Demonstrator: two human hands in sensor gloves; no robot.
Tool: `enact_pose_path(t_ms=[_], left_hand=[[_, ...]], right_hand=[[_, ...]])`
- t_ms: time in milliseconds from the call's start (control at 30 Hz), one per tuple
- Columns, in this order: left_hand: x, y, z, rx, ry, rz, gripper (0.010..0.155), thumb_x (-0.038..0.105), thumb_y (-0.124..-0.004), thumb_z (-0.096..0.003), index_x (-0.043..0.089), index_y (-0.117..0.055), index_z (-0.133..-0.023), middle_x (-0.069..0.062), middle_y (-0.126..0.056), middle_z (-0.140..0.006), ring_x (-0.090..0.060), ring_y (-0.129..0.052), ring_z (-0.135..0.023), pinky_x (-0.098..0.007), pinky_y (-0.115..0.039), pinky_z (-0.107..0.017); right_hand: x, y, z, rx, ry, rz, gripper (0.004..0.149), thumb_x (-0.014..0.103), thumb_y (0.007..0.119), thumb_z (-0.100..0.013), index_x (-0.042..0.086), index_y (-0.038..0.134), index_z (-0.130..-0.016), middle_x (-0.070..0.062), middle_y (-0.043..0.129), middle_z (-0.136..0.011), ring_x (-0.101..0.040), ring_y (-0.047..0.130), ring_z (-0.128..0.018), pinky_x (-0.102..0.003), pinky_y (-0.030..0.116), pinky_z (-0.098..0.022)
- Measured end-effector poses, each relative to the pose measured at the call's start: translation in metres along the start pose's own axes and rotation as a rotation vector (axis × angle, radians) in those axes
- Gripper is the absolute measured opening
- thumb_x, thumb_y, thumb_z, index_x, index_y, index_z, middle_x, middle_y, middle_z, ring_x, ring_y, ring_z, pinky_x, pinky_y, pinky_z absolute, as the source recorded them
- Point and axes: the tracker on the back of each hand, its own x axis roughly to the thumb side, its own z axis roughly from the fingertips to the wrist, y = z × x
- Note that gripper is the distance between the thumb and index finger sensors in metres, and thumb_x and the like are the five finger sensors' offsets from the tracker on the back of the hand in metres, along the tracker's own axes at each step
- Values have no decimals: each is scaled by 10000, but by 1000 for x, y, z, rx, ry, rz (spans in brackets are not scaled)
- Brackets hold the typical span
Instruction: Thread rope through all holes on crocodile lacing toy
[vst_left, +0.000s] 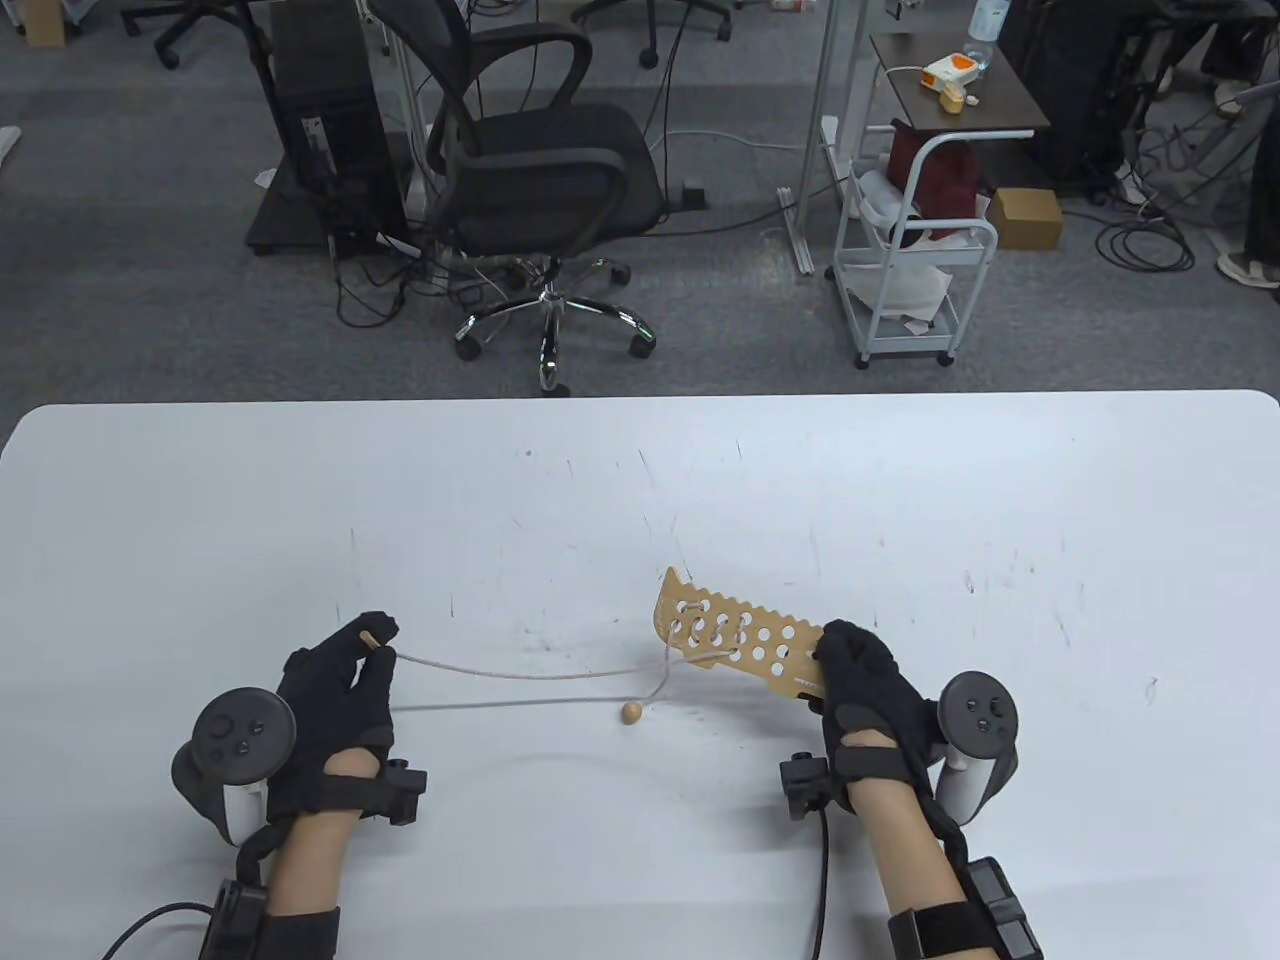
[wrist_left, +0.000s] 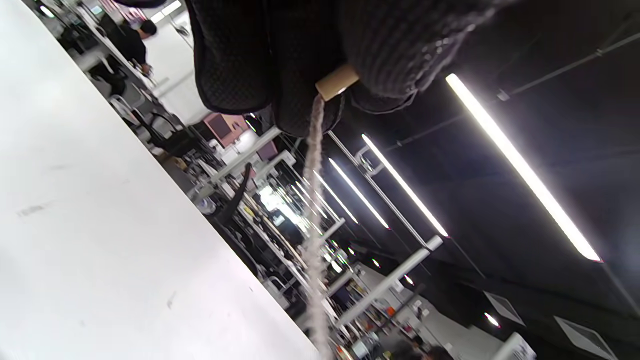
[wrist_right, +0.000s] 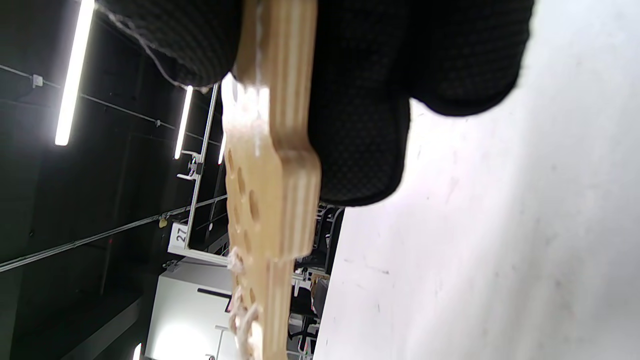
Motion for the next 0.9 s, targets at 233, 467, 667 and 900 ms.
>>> enact_pose_path(t_ms=[233,467,667,900], left_hand=[[21,-20,6,-123,-101,-44,488,282,-831,-426,340,-816,-911,-5,-941,-889,-318,-887,-852,-626,-505,-751],[34,-32,11,-195,-160,-61,519,294,-842,-421,318,-802,-938,-3,-963,-838,-305,-912,-800,-619,-521,-746],[46,-38,18,-239,-212,-64,562,311,-850,-418,295,-765,-973,-1,-974,-798,-289,-933,-752,-612,-539,-741],[57,-46,24,-292,-261,-44,605,360,-881,-418,282,-727,-998,10,-1006,-749,-262,-976,-687,-594,-581,-730]], right_hand=[[8,14,9,60,-49,21,490,360,773,-475,59,711,-857,-84,991,-676,-271,1073,-479,-430,828,-383],[15,24,17,107,-88,39,492,359,775,-472,58,713,-856,-84,992,-675,-272,1073,-478,-431,829,-379],[18,30,22,133,-109,46,492,359,775,-470,58,714,-855,-86,993,-674,-273,1074,-476,-431,829,-379],[21,35,27,154,-128,48,493,358,776,-470,56,714,-855,-86,993,-674,-273,1074,-477,-431,829,-378]])
